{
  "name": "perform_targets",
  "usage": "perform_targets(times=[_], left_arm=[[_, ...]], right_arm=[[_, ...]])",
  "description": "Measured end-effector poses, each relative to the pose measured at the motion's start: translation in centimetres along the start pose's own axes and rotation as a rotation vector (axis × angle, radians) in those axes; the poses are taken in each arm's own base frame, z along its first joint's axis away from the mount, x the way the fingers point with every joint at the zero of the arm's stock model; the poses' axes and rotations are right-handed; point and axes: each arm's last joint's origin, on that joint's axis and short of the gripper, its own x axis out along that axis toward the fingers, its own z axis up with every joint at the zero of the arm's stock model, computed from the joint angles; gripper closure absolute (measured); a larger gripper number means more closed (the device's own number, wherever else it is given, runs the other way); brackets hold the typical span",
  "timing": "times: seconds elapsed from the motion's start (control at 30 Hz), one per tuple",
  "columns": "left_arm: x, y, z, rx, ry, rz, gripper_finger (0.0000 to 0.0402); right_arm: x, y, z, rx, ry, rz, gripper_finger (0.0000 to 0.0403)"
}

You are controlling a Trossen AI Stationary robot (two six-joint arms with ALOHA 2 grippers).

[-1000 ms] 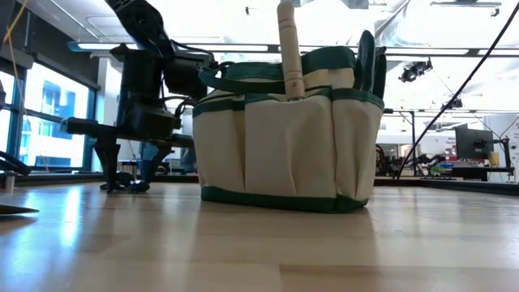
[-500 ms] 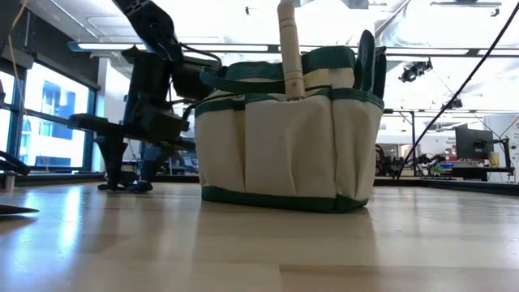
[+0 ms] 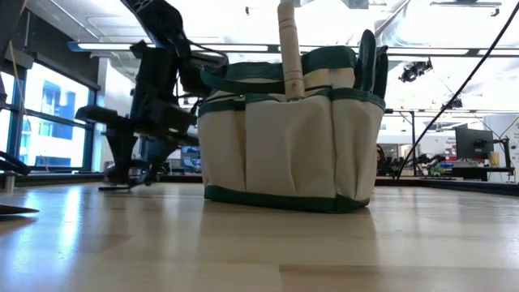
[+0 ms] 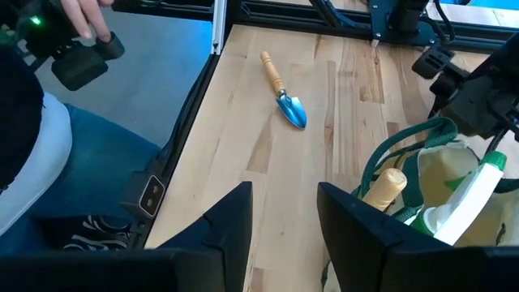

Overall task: Pick & Place Garden tools in Gardening bag
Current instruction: Put the green shear scissors into the gardening bag

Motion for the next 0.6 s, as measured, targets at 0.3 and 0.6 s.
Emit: perform_targets(times=[0.3, 0.6], left_arm=[[-1.1, -0.2, -0.1, -0.036, 0.033, -0.050, 0.0226], [-1.2, -0.2, -0.1, -0.032, 0.014, -0.068, 0.0335]], right_arm=[[-0.2, 0.5, -0.2, -0.012, 0.005, 0.012, 0.0270], [-0.2, 0.6, -0.2, -0.015, 0.005, 0.013, 0.0270]])
